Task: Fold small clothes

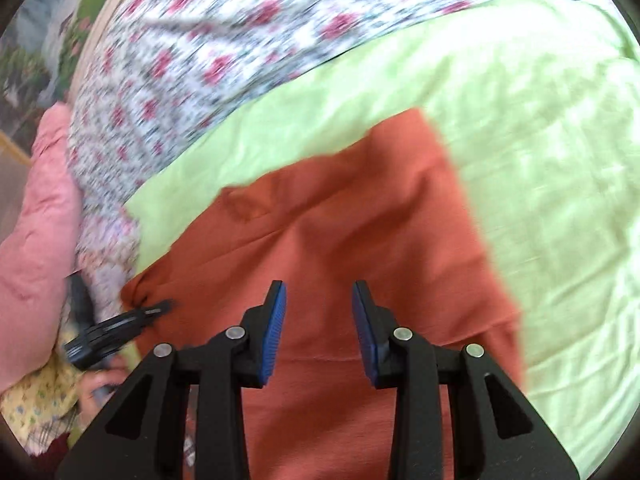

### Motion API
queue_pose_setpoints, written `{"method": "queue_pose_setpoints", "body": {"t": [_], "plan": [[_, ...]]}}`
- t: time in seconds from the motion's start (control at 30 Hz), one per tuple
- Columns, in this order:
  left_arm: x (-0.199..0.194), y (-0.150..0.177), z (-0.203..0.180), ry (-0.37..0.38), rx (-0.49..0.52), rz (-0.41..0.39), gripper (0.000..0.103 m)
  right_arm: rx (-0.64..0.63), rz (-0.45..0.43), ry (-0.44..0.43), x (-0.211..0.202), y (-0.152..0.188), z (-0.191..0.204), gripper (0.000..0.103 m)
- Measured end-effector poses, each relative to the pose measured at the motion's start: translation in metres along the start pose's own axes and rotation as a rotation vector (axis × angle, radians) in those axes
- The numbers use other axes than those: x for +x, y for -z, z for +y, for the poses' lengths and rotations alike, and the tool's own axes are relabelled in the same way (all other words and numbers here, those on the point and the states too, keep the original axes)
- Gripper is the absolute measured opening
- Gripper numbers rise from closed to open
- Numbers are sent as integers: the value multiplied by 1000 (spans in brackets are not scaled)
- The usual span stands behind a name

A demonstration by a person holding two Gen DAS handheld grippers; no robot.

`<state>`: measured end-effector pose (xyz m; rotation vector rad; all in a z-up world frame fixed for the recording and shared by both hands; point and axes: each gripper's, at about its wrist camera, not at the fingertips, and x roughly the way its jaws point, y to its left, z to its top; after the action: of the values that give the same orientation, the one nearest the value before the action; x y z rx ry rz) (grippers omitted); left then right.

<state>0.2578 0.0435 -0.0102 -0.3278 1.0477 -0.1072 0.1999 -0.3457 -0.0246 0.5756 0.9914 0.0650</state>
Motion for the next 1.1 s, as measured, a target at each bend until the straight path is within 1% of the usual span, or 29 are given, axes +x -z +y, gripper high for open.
{"method": "queue_pose_setpoints", "body": {"t": [0.07,0.1,0.17,0.2,0.23,0.3,0.33,0.47,0.5,0.53,0.57,0.63,0.67,0.73,0.77,0.8,0.87,0.9,0.93,0.97,1.0,1.1], "plan": [[10,1,15,-62,-1,36,3,12,-16,53,-3,-7,-16,36],[13,1,24,-67,-25,48,3,19,-9,86,1,-11,-24,36],[10,0,31,-60,-42,30,2,26,2,127,5,-17,-35,36],[9,-1,31,-53,-41,25,3,21,2,138,7,-19,-38,36],[8,-1,30,-49,-37,23,3,12,4,151,11,-23,-41,39],[5,-1,25,-66,-15,16,3,-16,21,175,23,-30,-43,45],[8,-2,24,-77,-10,19,3,-31,30,188,30,-34,-43,46],[13,4,32,-84,-21,37,3,-62,77,244,59,-45,-48,47],[12,6,31,-86,-14,40,3,-66,96,245,66,-46,-50,43],[14,6,29,-86,-4,44,3,-78,122,233,73,-46,-51,11],[14,7,26,-84,5,40,3,-89,123,237,73,-48,-50,12],[17,6,22,-85,18,38,3,-131,86,274,65,-51,-45,12],[21,7,23,-95,20,44,3,-138,85,286,65,-50,-45,12],[26,9,27,-108,11,65,5,-136,115,299,72,-48,-49,13],[25,11,30,-99,0,75,7,-131,133,303,75,-48,-50,14],[20,12,32,-87,-3,75,11,-122,133,298,74,-49,-49,17],[4,14,35,-54,-6,63,19,-99,110,273,62,-51,-43,22],[-5,16,36,-42,-7,55,26,-98,92,257,54,-51,-37,35],[-15,18,38,-34,-11,46,30,-101,73,242,47,-50,-33,44],[-27,22,42,-30,-18,39,40,-112,47,212,36,-46,-24,47],[-35,26,45,-28,-24,33,48,-119,39,196,30,-42,-20,47],[-56,43,53,-41,-23,39,53,-144,44,135,16,-22,0,47]]}}
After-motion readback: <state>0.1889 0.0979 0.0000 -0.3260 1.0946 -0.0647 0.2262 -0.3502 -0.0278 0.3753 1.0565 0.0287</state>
